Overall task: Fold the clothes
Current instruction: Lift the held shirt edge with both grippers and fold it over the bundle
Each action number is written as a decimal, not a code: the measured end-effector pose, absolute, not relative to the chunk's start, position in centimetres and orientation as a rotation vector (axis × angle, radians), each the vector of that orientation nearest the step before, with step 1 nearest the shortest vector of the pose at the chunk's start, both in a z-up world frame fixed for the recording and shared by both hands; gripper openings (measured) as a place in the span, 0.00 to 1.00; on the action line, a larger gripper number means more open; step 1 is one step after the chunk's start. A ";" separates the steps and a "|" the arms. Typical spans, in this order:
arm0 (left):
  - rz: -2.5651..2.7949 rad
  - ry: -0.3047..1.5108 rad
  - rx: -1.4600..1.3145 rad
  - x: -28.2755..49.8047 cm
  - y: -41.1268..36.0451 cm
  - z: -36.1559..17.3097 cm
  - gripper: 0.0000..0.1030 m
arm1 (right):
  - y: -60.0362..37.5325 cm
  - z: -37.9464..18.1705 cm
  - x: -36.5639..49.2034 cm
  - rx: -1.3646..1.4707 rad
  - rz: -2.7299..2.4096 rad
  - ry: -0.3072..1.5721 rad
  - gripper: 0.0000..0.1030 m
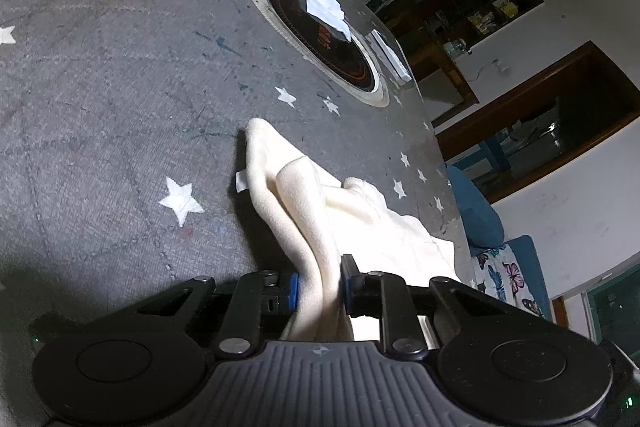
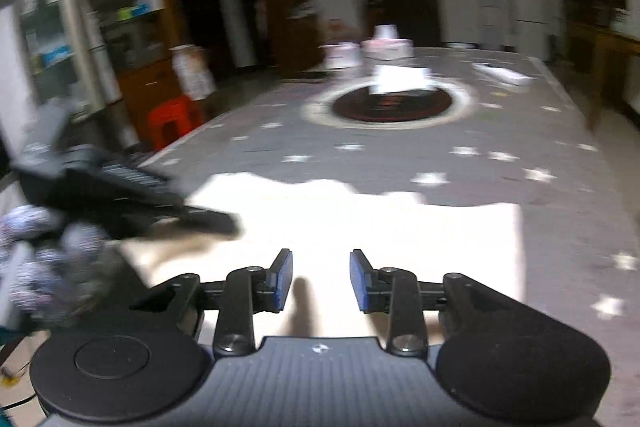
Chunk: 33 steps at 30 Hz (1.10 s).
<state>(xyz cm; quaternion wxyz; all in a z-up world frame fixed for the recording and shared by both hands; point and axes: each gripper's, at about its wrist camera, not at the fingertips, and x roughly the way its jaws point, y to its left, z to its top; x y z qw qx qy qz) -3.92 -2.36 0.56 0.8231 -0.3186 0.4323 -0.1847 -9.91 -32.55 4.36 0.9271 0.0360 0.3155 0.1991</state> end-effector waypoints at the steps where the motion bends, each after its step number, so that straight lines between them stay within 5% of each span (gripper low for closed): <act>1: -0.392 0.918 -0.671 -3.9 -2.4 0.6 0.21 | -33.4 4.3 -9.7 0.079 0.375 0.648 0.33; 20: -0.381 0.917 -0.618 -3.9 -3.0 1.0 0.21 | -40.3 1.7 -7.9 0.252 0.198 0.676 0.46; 26: -0.380 0.918 -0.614 -3.8 -3.0 1.0 0.21 | -40.5 1.7 -7.7 0.335 0.237 0.695 0.21; 33: -0.376 0.918 -0.597 -3.7 -3.1 1.1 0.21 | -41.1 2.2 -8.0 0.432 0.291 0.696 0.19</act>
